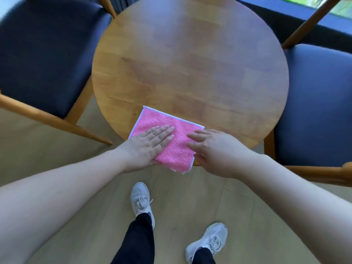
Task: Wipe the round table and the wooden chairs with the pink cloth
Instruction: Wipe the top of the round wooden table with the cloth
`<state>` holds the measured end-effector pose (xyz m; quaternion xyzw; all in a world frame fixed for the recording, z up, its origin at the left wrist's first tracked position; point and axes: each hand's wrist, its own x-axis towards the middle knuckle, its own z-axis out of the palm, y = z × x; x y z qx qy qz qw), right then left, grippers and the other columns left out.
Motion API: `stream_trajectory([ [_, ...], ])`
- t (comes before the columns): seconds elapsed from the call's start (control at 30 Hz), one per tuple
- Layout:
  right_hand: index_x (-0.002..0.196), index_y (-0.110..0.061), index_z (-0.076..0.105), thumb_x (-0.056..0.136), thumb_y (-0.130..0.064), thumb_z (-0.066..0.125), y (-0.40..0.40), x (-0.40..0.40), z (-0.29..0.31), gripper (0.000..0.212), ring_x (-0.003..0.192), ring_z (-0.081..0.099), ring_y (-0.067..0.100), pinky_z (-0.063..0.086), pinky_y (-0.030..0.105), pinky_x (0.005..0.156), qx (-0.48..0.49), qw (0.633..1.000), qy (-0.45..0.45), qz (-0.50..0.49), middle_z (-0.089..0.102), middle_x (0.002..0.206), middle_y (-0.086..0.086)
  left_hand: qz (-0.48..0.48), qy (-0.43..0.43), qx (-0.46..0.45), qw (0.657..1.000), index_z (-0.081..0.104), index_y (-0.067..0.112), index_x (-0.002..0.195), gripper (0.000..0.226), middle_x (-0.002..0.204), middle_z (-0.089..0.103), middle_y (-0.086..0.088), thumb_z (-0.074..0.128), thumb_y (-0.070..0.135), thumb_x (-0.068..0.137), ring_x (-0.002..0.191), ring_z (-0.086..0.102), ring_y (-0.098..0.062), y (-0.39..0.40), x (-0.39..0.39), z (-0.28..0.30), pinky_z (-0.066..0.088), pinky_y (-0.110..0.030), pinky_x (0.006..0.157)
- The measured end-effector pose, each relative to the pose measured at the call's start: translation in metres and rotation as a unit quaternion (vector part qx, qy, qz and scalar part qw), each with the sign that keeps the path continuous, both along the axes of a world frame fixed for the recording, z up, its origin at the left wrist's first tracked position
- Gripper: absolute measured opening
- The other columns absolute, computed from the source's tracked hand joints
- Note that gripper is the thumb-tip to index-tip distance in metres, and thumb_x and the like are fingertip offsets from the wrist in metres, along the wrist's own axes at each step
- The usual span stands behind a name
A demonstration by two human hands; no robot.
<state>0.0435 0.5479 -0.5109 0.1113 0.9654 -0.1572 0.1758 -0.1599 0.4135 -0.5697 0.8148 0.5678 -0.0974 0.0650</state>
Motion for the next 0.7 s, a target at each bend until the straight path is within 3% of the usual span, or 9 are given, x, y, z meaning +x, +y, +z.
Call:
stream_trajectory([
  [0.07,0.135,-0.027,0.047,0.099,-0.036,0.037,-0.005,-0.009,-0.014,0.038,0.142,0.026,0.018,0.020,0.033,0.115,-0.004,0.998,-0.045,0.048,0.029,0.155,0.000,0.017,-0.008,-0.007,1.000,0.035,-0.001,0.141,0.075,0.148,0.032,-0.023,0.056,0.044,0.084,0.136,0.033,-0.036,-0.005,-0.009,-0.001,0.026,-0.050,0.111],
  [0.13,0.141,-0.031,0.039,0.099,-0.038,0.036,-0.007,-0.016,-0.022,0.043,0.145,0.018,0.017,0.013,0.034,0.116,0.001,0.996,-0.057,0.067,0.018,0.159,0.000,0.052,-0.006,-0.019,0.998,0.002,0.011,0.148,0.075,0.156,-0.005,-0.012,0.046,0.040,0.095,0.144,-0.004,-0.029,-0.012,-0.015,-0.010,-0.003,-0.040,0.118],
  [0.2,0.144,-0.033,0.033,0.099,-0.041,0.035,-0.007,-0.021,-0.026,0.046,0.145,0.018,0.016,0.009,0.036,0.117,0.010,0.995,-0.064,0.076,0.016,0.159,-0.002,0.132,-0.020,-0.041,0.990,-0.021,0.019,0.142,0.077,0.148,-0.031,-0.004,0.040,0.029,0.097,0.137,-0.030,-0.021,-0.024,-0.010,-0.013,-0.022,-0.031,0.112],
  [0.23,0.146,-0.033,0.031,0.099,-0.043,0.033,-0.007,-0.023,-0.025,0.048,0.145,0.018,0.016,0.008,0.037,0.118,0.018,0.994,-0.072,0.084,0.015,0.159,-0.002,0.184,-0.046,-0.028,0.981,-0.017,0.018,0.145,0.080,0.150,-0.028,-0.005,0.045,0.022,0.094,0.139,-0.027,-0.021,-0.032,-0.004,-0.012,-0.021,-0.031,0.113],
  [0.3,0.148,-0.034,0.026,0.098,-0.045,0.030,-0.006,-0.026,-0.022,0.051,0.146,0.016,0.016,0.007,0.038,0.119,0.031,0.989,-0.099,0.103,0.011,0.160,-0.003,0.298,-0.116,0.022,0.947,0.019,0.009,0.150,0.080,0.158,0.008,-0.013,0.062,0.009,0.082,0.146,0.008,-0.028,-0.048,0.016,-0.003,0.000,-0.036,0.116],
  [0.37,0.150,-0.034,0.020,0.098,-0.043,0.030,-0.005,-0.028,-0.018,0.053,0.146,0.013,0.015,0.004,0.039,0.119,0.039,0.984,-0.126,0.117,0.007,0.160,-0.003,0.392,-0.166,0.084,0.901,0.048,0.001,0.136,0.068,0.147,0.041,-0.017,0.072,0.005,0.072,0.136,0.038,-0.032,-0.062,0.036,0.002,0.023,-0.040,0.110],
  [0.47,0.151,-0.035,0.016,0.099,-0.037,0.032,-0.004,-0.031,-0.014,0.054,0.146,0.013,0.014,0.002,0.039,0.119,0.058,0.979,-0.142,0.134,0.003,0.161,-0.004,0.466,-0.194,0.122,0.854,0.060,-0.001,0.123,0.054,0.132,0.057,-0.015,0.075,0.007,0.071,0.121,0.054,-0.034,-0.071,0.061,0.002,0.047,-0.045,0.096],
  [0.57,0.151,-0.034,0.016,0.099,-0.033,0.031,-0.005,-0.034,-0.012,0.055,0.146,0.016,0.017,0.003,0.039,0.119,0.080,0.974,-0.142,0.155,0.005,0.161,-0.001,0.580,-0.242,0.145,0.764,0.059,-0.001,0.120,0.044,0.125,0.055,-0.015,0.069,0.012,0.080,0.114,0.053,-0.036,-0.068,0.076,-0.001,0.048,-0.046,0.093],
  [0.7,0.151,-0.032,0.017,0.098,-0.029,0.032,-0.004,-0.039,-0.013,0.056,0.145,0.021,0.018,0.007,0.037,0.118,0.096,0.970,-0.140,0.176,0.009,0.161,0.000,0.749,-0.313,0.116,0.573,0.023,-0.003,0.145,0.072,0.149,0.028,-0.022,0.055,0.035,0.093,0.135,0.030,-0.034,-0.039,0.089,-0.002,0.027,-0.038,0.108],
])
